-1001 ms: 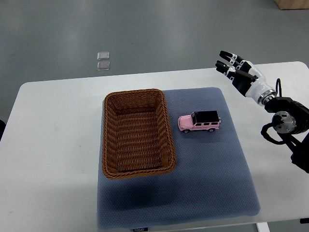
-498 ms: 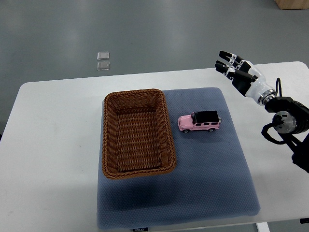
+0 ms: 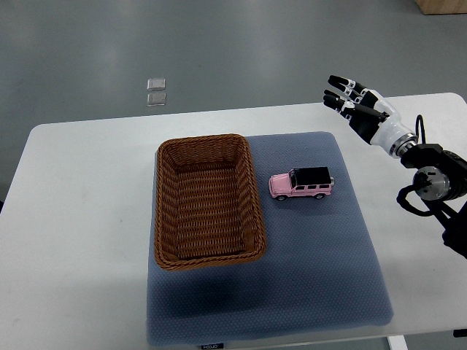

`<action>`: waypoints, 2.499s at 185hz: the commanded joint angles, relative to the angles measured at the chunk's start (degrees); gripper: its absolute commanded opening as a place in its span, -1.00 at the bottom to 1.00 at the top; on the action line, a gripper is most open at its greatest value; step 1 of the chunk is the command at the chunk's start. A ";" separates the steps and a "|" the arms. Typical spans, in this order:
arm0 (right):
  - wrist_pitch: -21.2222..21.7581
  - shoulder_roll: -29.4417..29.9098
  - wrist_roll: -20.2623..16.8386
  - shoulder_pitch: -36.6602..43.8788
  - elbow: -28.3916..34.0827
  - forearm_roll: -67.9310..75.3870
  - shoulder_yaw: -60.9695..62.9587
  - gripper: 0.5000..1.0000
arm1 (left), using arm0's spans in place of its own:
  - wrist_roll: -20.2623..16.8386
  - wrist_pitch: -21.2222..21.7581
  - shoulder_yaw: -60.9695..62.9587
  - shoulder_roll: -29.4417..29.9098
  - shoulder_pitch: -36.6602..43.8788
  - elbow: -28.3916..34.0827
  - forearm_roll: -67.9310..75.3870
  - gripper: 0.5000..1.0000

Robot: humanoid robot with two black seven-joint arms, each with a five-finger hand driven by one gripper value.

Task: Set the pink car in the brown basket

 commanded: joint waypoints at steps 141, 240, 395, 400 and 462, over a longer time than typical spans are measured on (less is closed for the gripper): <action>5.04 0.25 0.18 -0.06 0.39 -11.61 0.00 0.64 | 0.00 0.00 0.00 0.00 0.00 0.00 0.00 1.00; 12.33 -1.77 13.53 0.73 1.80 -40.00 -2.81 0.64 | 0.09 0.00 0.09 0.00 0.00 0.09 0.00 1.00; -6.74 -8.63 22.50 5.04 2.59 -57.58 -26.54 0.64 | 0.09 0.00 -0.09 0.00 0.00 0.09 0.00 1.00; -6.91 -8.81 22.70 4.95 2.59 -57.58 -27.15 0.64 | 0.09 0.00 -0.09 0.00 0.00 0.09 0.00 1.00; -10.87 -8.72 22.68 4.77 2.50 -57.58 -28.39 0.45 | 0.00 0.00 -0.09 0.00 0.00 0.00 0.00 1.00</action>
